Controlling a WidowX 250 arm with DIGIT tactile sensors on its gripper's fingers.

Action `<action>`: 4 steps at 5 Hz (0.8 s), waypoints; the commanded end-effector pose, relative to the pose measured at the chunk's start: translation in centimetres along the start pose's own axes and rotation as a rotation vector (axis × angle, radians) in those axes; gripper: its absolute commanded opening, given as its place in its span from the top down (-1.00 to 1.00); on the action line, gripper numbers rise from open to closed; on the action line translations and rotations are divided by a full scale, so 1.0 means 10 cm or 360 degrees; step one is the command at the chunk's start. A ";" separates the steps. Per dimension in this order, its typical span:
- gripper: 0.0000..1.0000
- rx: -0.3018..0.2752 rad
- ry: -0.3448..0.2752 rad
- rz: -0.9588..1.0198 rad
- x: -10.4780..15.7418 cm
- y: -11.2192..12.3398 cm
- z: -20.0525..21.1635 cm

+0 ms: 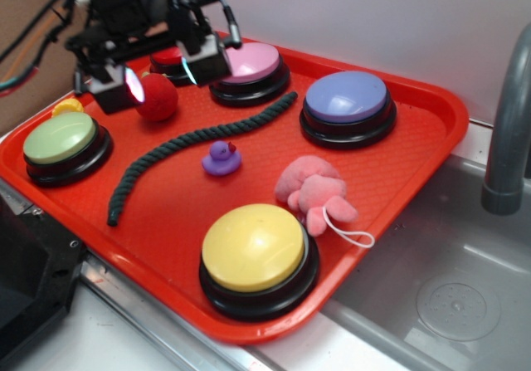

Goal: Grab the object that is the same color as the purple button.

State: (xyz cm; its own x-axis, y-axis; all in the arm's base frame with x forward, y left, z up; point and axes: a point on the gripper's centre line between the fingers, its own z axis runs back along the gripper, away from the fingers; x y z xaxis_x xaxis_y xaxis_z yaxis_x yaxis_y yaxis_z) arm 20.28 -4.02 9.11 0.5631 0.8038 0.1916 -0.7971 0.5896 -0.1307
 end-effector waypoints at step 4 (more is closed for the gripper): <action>1.00 0.0061 -0.0031 0.0068 -0.04 -0.21 -0.56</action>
State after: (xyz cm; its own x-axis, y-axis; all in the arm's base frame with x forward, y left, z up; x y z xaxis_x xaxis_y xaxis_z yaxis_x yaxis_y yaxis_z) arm 22.32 -5.56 2.84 0.5426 0.8167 0.1962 -0.8259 0.5614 -0.0528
